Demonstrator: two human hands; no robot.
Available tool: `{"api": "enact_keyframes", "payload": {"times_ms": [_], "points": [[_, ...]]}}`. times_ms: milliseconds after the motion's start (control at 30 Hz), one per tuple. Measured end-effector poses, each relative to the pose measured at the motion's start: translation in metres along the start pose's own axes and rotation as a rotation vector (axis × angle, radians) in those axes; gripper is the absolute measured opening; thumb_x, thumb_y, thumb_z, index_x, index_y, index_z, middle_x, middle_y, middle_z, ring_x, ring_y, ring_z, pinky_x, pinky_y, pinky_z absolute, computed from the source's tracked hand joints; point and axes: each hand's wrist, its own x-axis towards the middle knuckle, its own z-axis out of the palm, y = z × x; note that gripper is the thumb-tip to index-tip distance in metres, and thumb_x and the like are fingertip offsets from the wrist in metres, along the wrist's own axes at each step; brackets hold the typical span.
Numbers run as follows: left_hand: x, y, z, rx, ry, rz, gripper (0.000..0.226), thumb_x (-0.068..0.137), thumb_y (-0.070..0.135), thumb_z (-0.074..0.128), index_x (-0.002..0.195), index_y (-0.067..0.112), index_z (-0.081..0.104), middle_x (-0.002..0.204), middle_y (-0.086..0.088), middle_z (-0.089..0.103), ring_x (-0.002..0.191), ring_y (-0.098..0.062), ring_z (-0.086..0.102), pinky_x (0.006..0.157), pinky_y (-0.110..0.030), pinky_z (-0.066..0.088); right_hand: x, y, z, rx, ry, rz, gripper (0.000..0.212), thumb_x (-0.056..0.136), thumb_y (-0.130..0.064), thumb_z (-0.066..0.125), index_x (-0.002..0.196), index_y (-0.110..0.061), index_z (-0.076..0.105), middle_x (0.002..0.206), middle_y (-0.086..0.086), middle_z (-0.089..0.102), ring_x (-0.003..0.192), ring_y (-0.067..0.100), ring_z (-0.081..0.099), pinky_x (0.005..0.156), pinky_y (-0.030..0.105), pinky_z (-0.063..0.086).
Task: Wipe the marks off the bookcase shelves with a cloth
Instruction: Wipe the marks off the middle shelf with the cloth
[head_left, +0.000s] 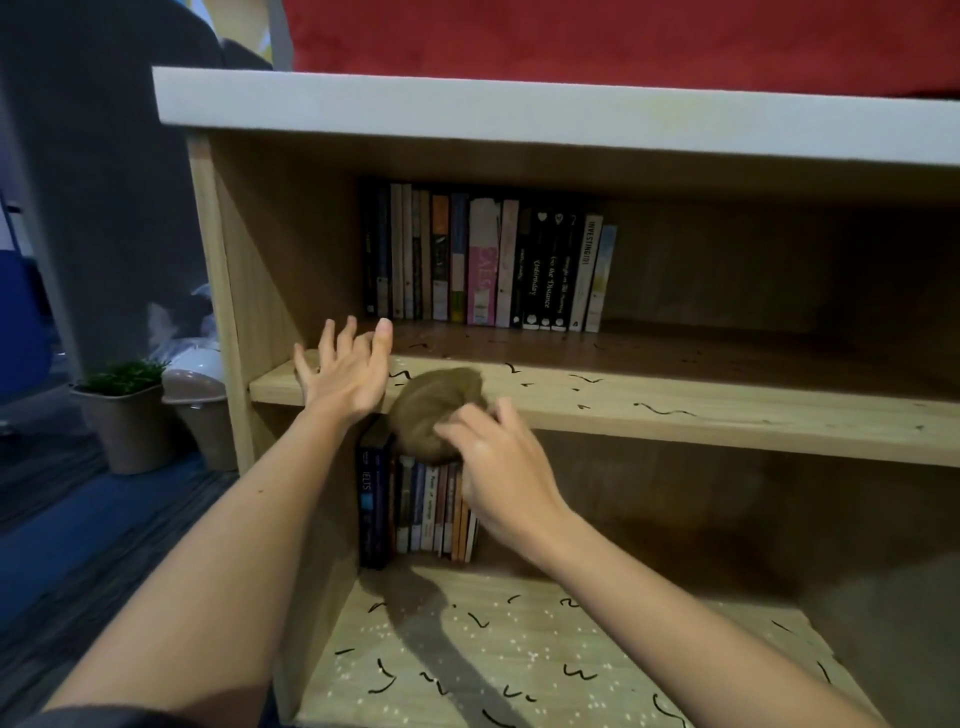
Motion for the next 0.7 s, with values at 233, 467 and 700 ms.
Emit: {"api": "enact_keyframes", "payload": {"times_ms": [233, 467, 700], "points": [[0.002, -0.002, 0.002, -0.004, 0.018, 0.016, 0.067, 0.094, 0.054, -0.003, 0.147, 0.022, 0.022, 0.158, 0.003, 0.006, 0.144, -0.015, -0.006, 0.112, -0.049, -0.011, -0.002, 0.016, 0.007, -0.011, 0.154, 0.020, 0.038, 0.075, -0.001, 0.056, 0.112, -0.007, 0.064, 0.106, 0.009, 0.064, 0.090, 0.025, 0.052, 0.073, 0.031, 0.051], [0.003, -0.004, 0.004, -0.001, 0.044, 0.032, 0.067, 0.094, 0.055, -0.002, 0.147, 0.022, 0.023, 0.158, 0.002, 0.007, 0.144, -0.015, -0.005, 0.112, -0.049, -0.010, -0.031, 0.004, 0.016, 0.109, 0.019, 0.012, 0.039, 0.067, 0.003, 0.065, 0.105, -0.006, 0.067, 0.097, 0.007, 0.065, 0.086, 0.024, 0.054, 0.068, 0.034, 0.055], [0.003, -0.004, 0.005, -0.016, 0.047, 0.035, 0.064, 0.095, 0.053, 0.001, 0.147, 0.022, 0.024, 0.157, 0.003, 0.007, 0.144, -0.015, -0.004, 0.113, -0.049, -0.009, -0.001, 0.020, 0.015, -0.091, 0.270, 0.061, 0.038, 0.074, 0.003, 0.056, 0.109, -0.006, 0.066, 0.106, 0.013, 0.061, 0.094, 0.025, 0.047, 0.074, 0.034, 0.051]]}}
